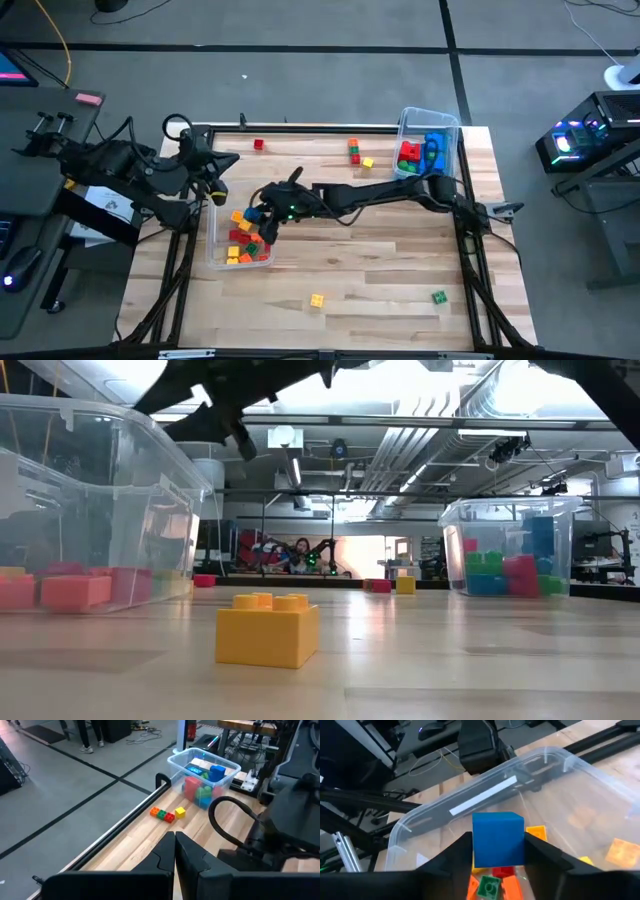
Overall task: Sort blocks by size
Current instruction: Put the small blue block into the left transparent bin, then put the small red game piece into the left transparent bin
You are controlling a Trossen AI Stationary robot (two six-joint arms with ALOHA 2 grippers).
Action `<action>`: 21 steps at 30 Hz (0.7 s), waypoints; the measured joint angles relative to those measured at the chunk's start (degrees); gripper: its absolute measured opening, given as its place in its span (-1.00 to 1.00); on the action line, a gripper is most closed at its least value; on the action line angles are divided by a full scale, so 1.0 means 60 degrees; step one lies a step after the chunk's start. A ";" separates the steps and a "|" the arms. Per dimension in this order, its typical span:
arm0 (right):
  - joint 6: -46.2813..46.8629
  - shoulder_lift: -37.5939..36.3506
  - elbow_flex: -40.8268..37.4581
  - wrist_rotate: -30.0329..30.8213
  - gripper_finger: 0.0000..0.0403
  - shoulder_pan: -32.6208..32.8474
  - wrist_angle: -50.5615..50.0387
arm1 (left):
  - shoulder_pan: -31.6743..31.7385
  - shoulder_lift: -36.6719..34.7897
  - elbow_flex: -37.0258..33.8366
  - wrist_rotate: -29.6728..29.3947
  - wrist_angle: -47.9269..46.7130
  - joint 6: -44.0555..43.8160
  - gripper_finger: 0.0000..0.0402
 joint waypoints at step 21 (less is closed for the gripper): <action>-0.3269 -0.0235 0.3458 0.1340 0.46 -0.0535 -0.7980 | 0.2012 0.0018 0.0000 0.0402 -0.0022 0.1286 -0.86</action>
